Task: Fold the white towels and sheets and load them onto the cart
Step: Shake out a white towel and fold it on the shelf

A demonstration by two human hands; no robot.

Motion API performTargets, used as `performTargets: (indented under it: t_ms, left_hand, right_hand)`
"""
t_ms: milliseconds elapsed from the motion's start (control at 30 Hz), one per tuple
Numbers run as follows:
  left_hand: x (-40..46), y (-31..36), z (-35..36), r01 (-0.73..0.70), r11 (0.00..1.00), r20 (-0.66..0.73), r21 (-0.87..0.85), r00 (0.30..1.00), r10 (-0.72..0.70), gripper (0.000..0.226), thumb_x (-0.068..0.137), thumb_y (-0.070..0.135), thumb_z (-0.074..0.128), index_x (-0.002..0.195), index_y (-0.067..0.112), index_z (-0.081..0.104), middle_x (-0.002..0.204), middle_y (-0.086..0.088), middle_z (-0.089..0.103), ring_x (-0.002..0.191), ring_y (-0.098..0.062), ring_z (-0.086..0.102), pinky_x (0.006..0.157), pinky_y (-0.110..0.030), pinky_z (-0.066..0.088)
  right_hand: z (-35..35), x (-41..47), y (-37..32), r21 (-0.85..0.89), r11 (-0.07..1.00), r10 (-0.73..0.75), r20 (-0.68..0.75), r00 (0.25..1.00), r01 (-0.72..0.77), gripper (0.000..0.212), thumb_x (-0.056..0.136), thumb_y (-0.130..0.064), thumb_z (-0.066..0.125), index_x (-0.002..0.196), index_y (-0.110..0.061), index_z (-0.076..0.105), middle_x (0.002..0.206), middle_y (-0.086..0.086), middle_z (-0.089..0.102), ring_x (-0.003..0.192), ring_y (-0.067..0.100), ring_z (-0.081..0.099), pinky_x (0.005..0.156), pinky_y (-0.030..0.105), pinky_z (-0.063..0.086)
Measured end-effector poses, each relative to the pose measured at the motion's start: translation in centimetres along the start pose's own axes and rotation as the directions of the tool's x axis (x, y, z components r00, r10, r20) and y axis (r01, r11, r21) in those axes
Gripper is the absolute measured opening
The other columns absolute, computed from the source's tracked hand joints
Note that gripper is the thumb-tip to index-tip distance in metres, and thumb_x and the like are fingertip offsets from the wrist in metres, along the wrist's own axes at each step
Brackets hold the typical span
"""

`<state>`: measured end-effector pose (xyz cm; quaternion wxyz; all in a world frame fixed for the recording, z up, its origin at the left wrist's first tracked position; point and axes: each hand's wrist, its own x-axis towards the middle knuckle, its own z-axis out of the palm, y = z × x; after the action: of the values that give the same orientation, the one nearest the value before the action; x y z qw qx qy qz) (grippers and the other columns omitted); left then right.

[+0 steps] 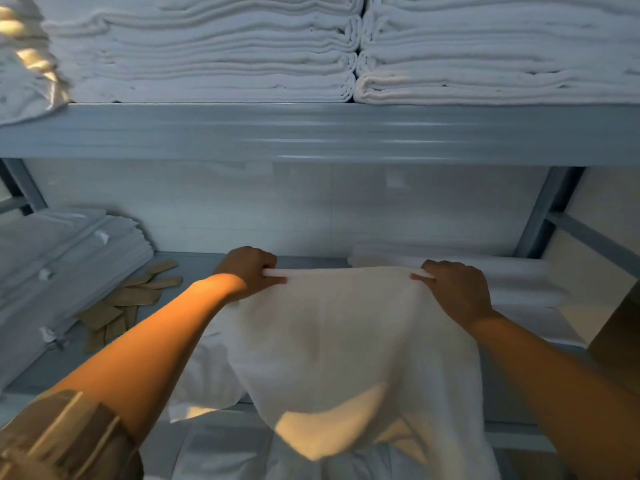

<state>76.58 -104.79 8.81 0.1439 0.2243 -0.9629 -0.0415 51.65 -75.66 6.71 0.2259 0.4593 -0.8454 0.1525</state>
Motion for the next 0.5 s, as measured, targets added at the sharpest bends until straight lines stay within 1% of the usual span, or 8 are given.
performTargets:
  t_ms: [67,133,200,233,300,367,433,500]
  left_hand:
    - [-0.6,-1.4,-0.7,0.051,0.996,0.004,0.076,0.999,-0.052,0.036,0.087,0.046,0.063,0.074,0.023,0.039,0.062,0.004,0.044,0.068,-0.025,0.049,0.055,-0.032,0.032]
    - [-1.0,-2.2,-1.4,0.076,0.986,-0.020,0.151,0.997,-0.074,0.020,0.091,0.040,0.058,0.095,0.024,0.046,0.076,0.000,0.056,0.077,-0.030,0.055,0.060,-0.032,0.038]
    - [-1.5,-2.7,-2.1,0.096,0.963,-0.056,0.254,0.995,-0.084,0.020,0.094,0.031,0.054,0.113,0.027,0.055,0.102,-0.001,0.062,0.089,-0.030,0.060,0.064,-0.029,0.038]
    - [-1.9,-3.0,-2.5,0.108,0.945,-0.071,0.308,0.993,-0.091,0.022,0.093,0.025,0.052,0.114,0.027,0.058,0.106,0.000,0.061,0.091,-0.029,0.061,0.063,-0.028,0.036]
    - [-2.9,-3.4,-3.3,0.153,0.914,-0.110,0.375,0.987,-0.119,0.024,0.089,0.015,0.050,0.106,0.025,0.063,0.102,0.001,0.060,0.087,-0.027,0.061,0.058,-0.027,0.033]
    - [-4.2,-3.8,-4.3,0.193,0.898,-0.175,0.394,0.976,-0.133,0.020,0.083,0.010,0.053,0.095,0.021,0.065,0.092,-0.001,0.064,0.079,-0.028,0.061,0.056,-0.027,0.030]
    - [-5.7,-3.9,-5.4,0.189,0.915,-0.259,0.356,0.961,-0.098,0.013,0.073,0.003,0.061,0.080,0.013,0.066,0.074,-0.010,0.066,0.064,-0.031,0.059,0.056,-0.027,0.026]
    - [-6.9,-4.5,-6.3,0.192,0.939,-0.351,0.286,0.933,-0.084,0.011,0.064,-0.002,0.070,0.069,0.007,0.066,0.059,-0.017,0.061,0.053,-0.034,0.056,0.056,-0.027,0.024]
  right_hand:
    - [0.0,0.1,-0.3,0.006,1.000,0.017,-0.007,1.000,-0.017,0.037,0.092,-0.044,0.055,0.078,-0.010,0.060,0.064,0.007,0.060,0.058,0.027,0.057,0.052,0.032,0.041]
    - [0.1,0.3,-0.9,0.016,0.999,0.029,-0.016,0.999,-0.028,0.036,0.092,-0.042,0.057,0.077,-0.009,0.059,0.064,0.008,0.060,0.058,0.028,0.057,0.052,0.033,0.041]
    - [0.1,0.5,-1.4,0.058,0.997,0.053,-0.022,0.998,-0.052,0.037,0.092,-0.040,0.057,0.073,-0.008,0.057,0.064,0.008,0.059,0.058,0.027,0.056,0.052,0.034,0.043]
    - [0.1,0.5,-1.5,0.083,0.994,0.070,-0.024,0.997,-0.068,0.037,0.093,-0.039,0.057,0.072,-0.008,0.056,0.064,0.008,0.059,0.058,0.027,0.055,0.053,0.034,0.044]
    - [0.2,0.5,-1.7,0.117,0.989,0.099,-0.026,0.995,-0.095,0.033,0.093,-0.033,0.057,0.073,-0.008,0.057,0.066,0.009,0.060,0.060,0.027,0.055,0.054,0.034,0.044]
    - [0.1,0.5,-2.0,0.129,0.984,0.127,-0.035,0.991,-0.121,0.026,0.094,-0.027,0.058,0.078,-0.006,0.061,0.070,0.011,0.063,0.062,0.028,0.056,0.054,0.033,0.043]
    - [-0.2,0.3,-2.4,0.143,0.975,0.173,-0.028,0.985,-0.167,0.023,0.094,-0.024,0.056,0.081,-0.006,0.063,0.073,0.012,0.064,0.063,0.027,0.056,0.054,0.032,0.042]
    - [-0.4,0.1,-2.7,0.158,0.965,0.218,-0.027,0.976,-0.211,0.022,0.094,-0.022,0.056,0.081,-0.006,0.063,0.072,0.013,0.064,0.061,0.025,0.054,0.054,0.032,0.042]
